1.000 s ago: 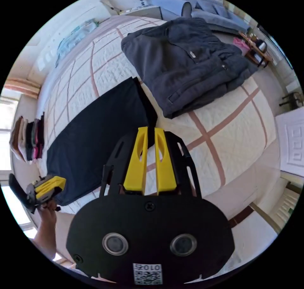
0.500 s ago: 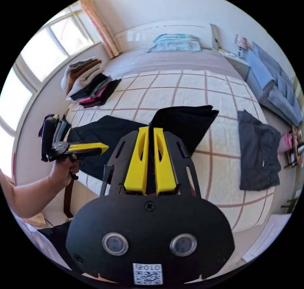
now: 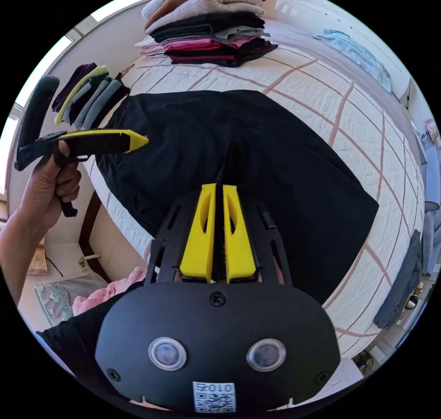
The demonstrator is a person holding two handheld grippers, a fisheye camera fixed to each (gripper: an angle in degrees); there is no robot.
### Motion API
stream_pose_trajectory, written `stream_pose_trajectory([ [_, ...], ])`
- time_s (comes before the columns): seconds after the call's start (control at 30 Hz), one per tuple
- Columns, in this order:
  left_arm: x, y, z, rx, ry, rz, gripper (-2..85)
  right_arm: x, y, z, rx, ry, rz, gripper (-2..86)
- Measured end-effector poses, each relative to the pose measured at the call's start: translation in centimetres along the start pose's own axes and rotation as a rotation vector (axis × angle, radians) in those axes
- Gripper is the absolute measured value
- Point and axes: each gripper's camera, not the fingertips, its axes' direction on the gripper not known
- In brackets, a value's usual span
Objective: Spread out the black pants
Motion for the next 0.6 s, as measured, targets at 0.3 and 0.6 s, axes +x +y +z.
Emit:
stream_pose_trajectory([
  [0.3,1.3,1.0,-4.6,0.031,-0.007,-0.044,-0.1,-6.1,-3.8,3.6,-0.124,0.104,-0.21,5.5],
  [0.6,0.5,5.0,-12.0,0.16,-0.178,-0.203,0.5,-5.9,-4.4,-1.6,0.127,-0.168,-0.263,5.1],
])
